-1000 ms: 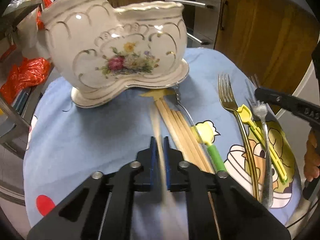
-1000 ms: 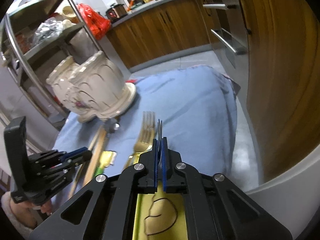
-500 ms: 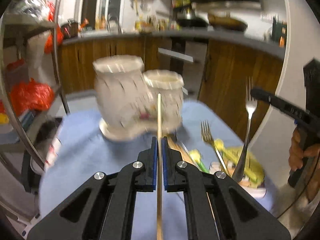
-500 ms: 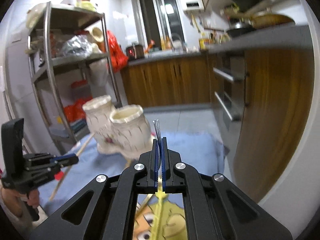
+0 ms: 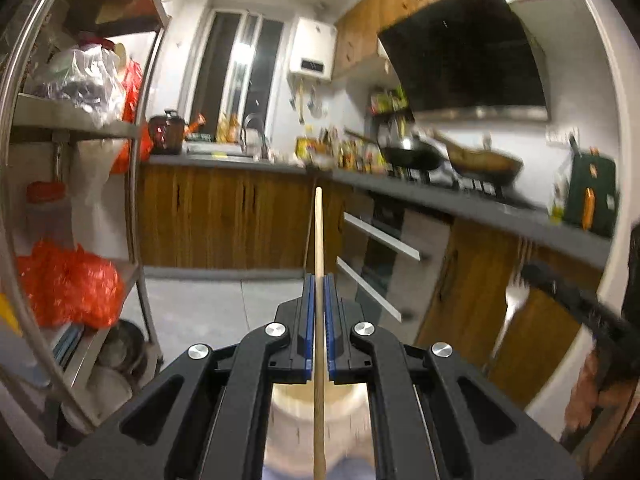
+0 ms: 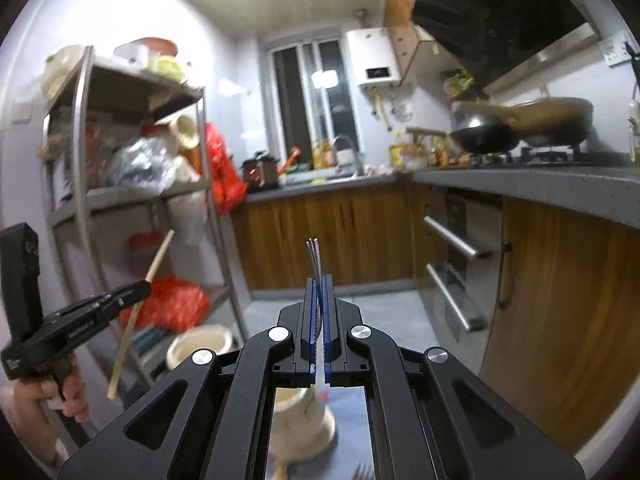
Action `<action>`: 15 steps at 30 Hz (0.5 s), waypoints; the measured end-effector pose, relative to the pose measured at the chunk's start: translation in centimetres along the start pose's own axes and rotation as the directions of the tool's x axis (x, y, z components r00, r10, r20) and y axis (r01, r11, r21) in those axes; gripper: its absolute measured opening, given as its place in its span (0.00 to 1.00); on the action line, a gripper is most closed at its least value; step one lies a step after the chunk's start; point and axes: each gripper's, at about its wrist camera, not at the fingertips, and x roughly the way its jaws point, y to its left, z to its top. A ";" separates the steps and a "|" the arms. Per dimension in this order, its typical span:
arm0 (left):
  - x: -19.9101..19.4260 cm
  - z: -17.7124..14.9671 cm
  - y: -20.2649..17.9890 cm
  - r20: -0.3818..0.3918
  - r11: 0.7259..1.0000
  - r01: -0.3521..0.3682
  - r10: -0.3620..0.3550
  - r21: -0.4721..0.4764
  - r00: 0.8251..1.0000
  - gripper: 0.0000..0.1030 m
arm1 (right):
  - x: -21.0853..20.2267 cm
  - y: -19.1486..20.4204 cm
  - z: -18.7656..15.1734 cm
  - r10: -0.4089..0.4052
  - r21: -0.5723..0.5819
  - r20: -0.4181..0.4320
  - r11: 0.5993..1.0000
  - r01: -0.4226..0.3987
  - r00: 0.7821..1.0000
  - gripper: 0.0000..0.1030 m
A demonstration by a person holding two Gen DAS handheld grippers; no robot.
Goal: Organize utensils
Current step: 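Lift the chopstick and fork and drop them into the ceramic holder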
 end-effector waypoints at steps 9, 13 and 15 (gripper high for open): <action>7.7 0.9 -0.4 0.078 0.994 -0.104 0.102 0.020 0.992 0.04 | 2.7 -0.4 -0.5 -0.098 0.015 0.091 0.995 0.097 0.991 0.03; 8.8 -1.3 -0.1 0.044 0.993 -0.116 0.114 0.034 0.992 0.04 | 3.9 0.7 -2.2 -0.080 -0.062 0.051 0.995 0.083 0.995 0.03; 8.2 -2.1 0.2 0.033 0.995 -0.102 0.101 0.018 0.994 0.04 | 4.6 1.0 -2.7 -0.057 -0.081 0.013 0.995 0.058 0.998 0.03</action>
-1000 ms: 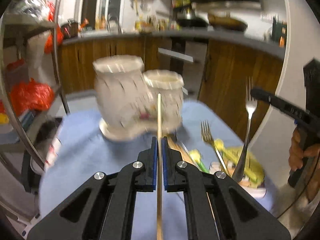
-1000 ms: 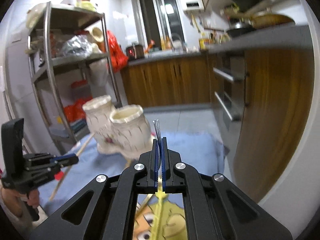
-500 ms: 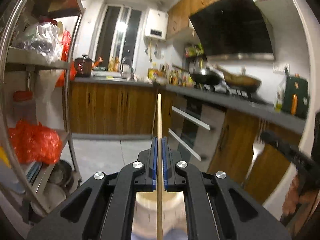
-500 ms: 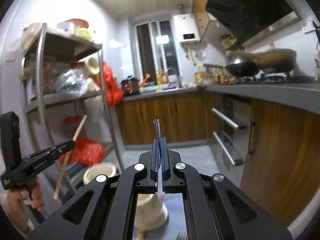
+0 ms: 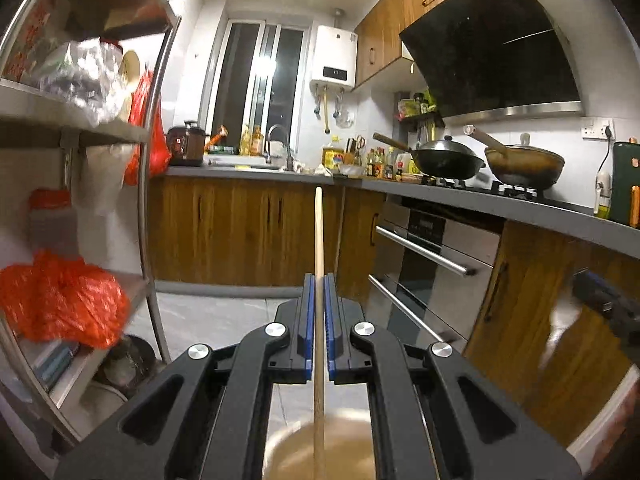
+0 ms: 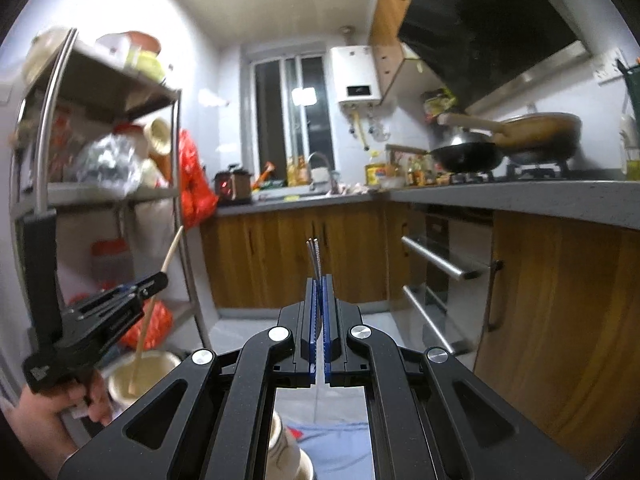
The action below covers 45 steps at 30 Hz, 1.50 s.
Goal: Organize utensils
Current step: 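Lift the chopstick and fork and drop them into the ceramic holder, then move both tools back over the remaining utensils on the cloth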
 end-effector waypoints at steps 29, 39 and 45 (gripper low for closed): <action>-6.3 -3.0 0.7 -0.086 0.994 -0.091 0.096 0.066 0.992 0.77 | 0.3 -0.5 -1.9 0.137 0.066 -0.130 0.989 -0.129 0.982 0.76; -12.3 -4.7 -0.1 -0.075 0.990 -0.098 0.106 0.099 0.991 0.95 | -2.9 -1.8 -1.5 0.103 0.048 -0.169 0.994 -0.096 0.980 0.95; -14.0 -7.1 -1.9 -0.123 0.991 -0.072 0.086 0.114 0.989 0.95 | -4.8 -3.8 -3.2 0.090 0.079 -0.216 0.994 -0.075 0.972 0.95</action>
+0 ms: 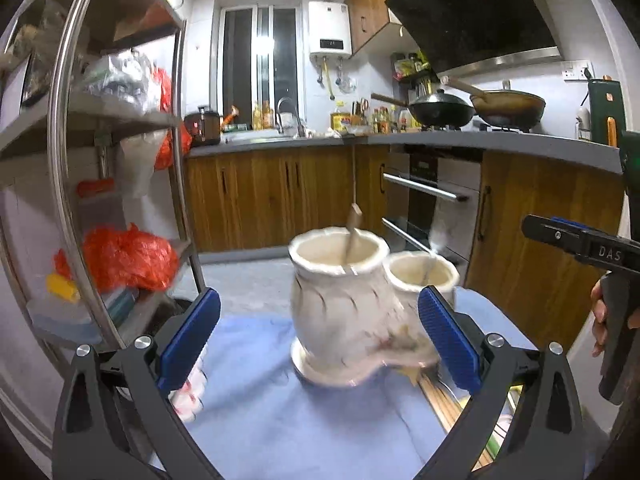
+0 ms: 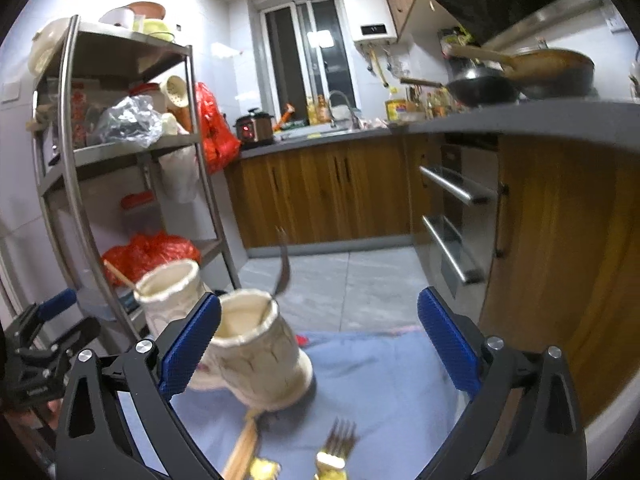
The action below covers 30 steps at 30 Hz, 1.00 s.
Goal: Organize utensils
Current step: 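Move both tools back over the remaining utensils on the cloth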
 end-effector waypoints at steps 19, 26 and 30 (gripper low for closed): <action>2.9 -8.5 -5.6 -0.311 0.995 0.093 -0.080 0.025 0.947 0.95 | -1.7 -5.3 -6.2 -0.051 0.055 -0.192 0.997 0.062 0.980 0.95; 4.1 -9.1 -6.8 -0.392 0.993 0.088 -0.050 0.079 0.918 0.94 | 1.1 -4.9 -7.2 -0.064 0.031 -0.280 0.997 0.076 0.958 0.95; 4.9 -9.5 -7.4 -0.443 0.989 0.098 -0.041 0.106 0.896 0.88 | 2.3 -5.0 -7.8 -0.056 0.040 -0.324 0.997 0.072 0.944 0.95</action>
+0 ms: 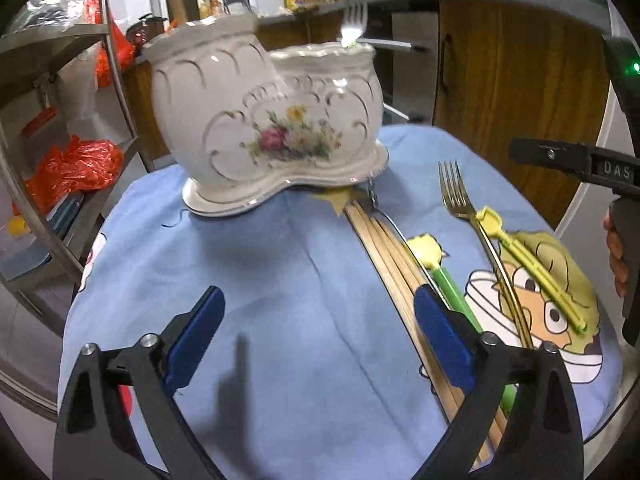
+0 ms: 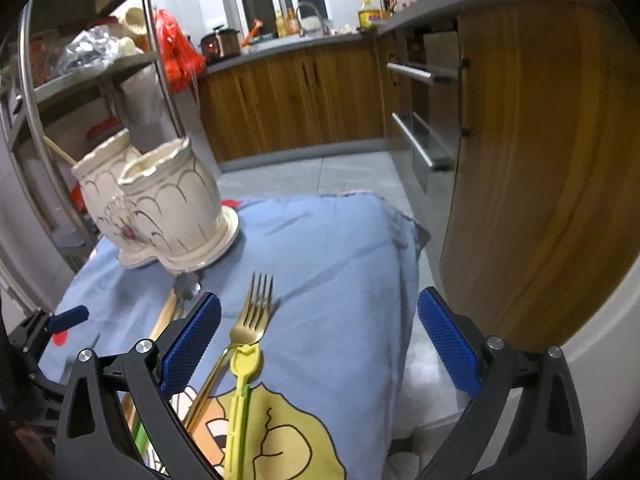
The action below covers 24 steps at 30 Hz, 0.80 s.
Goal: Organize utensils
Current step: 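Move both tools back over the remaining utensils on the cloth, then grasp a chopstick with the left tool while the right tool grasps a gold fork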
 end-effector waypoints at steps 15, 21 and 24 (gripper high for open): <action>1.4 0.5 -0.4 -0.079 1.000 -0.008 0.008 -0.001 0.997 0.86 | 1.6 0.1 0.0 0.041 0.007 -0.057 0.999 -0.041 0.998 0.84; 2.2 1.7 -0.7 -0.101 1.000 0.027 -0.025 0.015 0.995 0.55 | 3.7 0.5 0.3 0.094 0.002 -0.141 0.995 -0.095 0.986 0.55; 2.4 2.2 -0.8 -0.115 0.998 0.058 -0.056 0.014 0.992 0.34 | 4.5 0.7 0.6 0.143 0.014 -0.168 0.990 -0.143 0.975 0.46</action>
